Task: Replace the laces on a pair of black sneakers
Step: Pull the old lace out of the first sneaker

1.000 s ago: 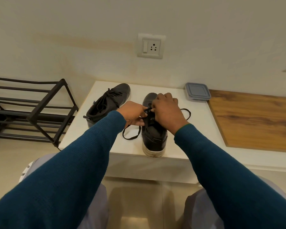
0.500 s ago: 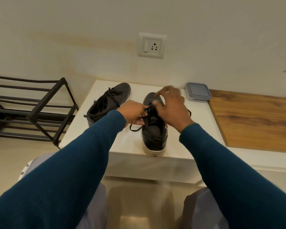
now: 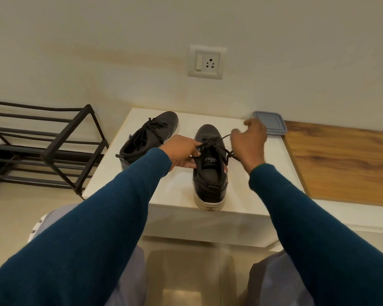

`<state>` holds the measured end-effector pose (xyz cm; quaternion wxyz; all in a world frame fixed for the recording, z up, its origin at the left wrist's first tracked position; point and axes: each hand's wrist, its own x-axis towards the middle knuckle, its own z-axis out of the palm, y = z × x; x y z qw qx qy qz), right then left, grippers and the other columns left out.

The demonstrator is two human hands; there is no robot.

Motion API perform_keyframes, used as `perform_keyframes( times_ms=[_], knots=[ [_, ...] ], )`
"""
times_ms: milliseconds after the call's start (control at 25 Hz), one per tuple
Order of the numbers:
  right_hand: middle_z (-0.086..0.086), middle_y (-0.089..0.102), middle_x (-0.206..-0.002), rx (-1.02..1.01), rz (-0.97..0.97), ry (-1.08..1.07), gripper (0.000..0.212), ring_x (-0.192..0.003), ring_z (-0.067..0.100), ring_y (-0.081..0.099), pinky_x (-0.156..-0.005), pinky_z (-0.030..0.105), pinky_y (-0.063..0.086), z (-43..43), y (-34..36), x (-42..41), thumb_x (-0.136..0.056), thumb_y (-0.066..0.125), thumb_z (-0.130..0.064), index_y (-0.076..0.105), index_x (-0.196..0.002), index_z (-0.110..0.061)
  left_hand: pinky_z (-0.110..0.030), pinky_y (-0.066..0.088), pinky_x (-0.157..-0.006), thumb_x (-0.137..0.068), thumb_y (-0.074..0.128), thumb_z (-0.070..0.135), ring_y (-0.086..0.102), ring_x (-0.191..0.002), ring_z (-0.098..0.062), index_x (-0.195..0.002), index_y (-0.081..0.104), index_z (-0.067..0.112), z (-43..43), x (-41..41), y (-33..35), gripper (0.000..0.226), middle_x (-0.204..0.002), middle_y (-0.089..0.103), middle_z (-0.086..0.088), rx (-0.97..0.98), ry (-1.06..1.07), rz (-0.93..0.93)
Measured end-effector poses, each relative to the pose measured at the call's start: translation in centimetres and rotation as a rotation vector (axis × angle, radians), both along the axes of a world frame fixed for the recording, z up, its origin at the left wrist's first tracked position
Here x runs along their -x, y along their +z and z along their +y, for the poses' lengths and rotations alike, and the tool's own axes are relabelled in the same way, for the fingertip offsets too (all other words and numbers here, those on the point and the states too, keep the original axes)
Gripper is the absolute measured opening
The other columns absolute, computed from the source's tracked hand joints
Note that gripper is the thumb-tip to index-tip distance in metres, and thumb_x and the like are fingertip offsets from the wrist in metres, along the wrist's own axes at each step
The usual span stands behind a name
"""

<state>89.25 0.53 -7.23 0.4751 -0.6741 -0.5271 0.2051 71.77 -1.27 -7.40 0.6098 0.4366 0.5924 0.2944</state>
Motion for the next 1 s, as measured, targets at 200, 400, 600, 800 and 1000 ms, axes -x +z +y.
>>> perform_keyframes(
  times_ms=[200, 400, 600, 800, 1000],
  knots=[
    [0.005, 0.051, -0.127, 0.024, -0.927, 0.414, 0.021, -0.121, 0.027, 0.041, -0.099, 0.044, 0.038, -0.9, -1.9, 2.4, -0.095, 0.057, -0.03, 0.066, -0.11, -0.02, -0.033, 0.063, -0.072, -0.095, 0.049, -0.011, 0.074, -0.088, -0.023, -0.119, 0.068, 0.005, 0.1, 0.1, -0.3, 0.035, -0.109, 0.072, -0.016, -0.011, -0.006, -0.005],
    [0.004, 0.051, -0.107, -0.033, -0.699, 0.372, 0.01, -0.1, 0.021, 0.046, -0.084, 0.034, 0.041, -0.5, -1.2, 2.0, -0.086, 0.057, -0.007, 0.059, -0.091, -0.015, -0.027, 0.061, -0.06, -0.094, 0.048, -0.012, 0.075, -0.073, -0.017, -0.115, 0.068, 0.005, 0.0, 0.2, 0.0, 0.033, -0.104, 0.072, -0.014, -0.02, -0.015, -0.027],
    [-0.001, 0.048, -0.083, -0.174, 0.402, -0.144, 0.026, -0.072, 0.012, 0.048, -0.055, 0.018, 0.044, 0.9, 1.6, -1.0, -0.087, 0.038, 0.001, 0.045, -0.075, -0.021, -0.028, 0.062, -0.063, -0.095, 0.051, -0.009, 0.075, -0.079, -0.021, -0.125, 0.065, 0.008, 0.1, 0.3, -0.1, 0.037, -0.108, 0.071, -0.015, -0.02, -0.026, 0.015],
    [0.01, 0.056, -0.107, 0.314, -0.223, 0.116, 0.026, -0.099, 0.026, 0.055, -0.077, 0.036, 0.05, 1.0, -0.6, -2.7, -0.093, 0.057, -0.031, 0.059, -0.107, -0.009, -0.033, 0.063, -0.07, -0.094, 0.052, -0.009, 0.075, -0.087, -0.025, -0.128, 0.061, 0.008, 0.2, 0.1, -0.1, 0.039, -0.11, 0.07, -0.017, -0.038, -0.029, 0.031],
    [0.001, 0.066, -0.078, 0.298, -0.482, 0.412, 0.02, -0.07, 0.016, 0.064, -0.058, 0.027, 0.05, -0.9, -1.4, 0.5, -0.093, 0.062, -0.031, 0.073, -0.093, -0.014, -0.037, 0.063, -0.075, -0.092, 0.049, -0.009, 0.07, -0.096, -0.03, -0.134, 0.056, 0.023, 0.3, -0.7, -0.2, 0.054, -0.118, 0.063, -0.012, -0.23, -0.083, 0.233]
  ],
)
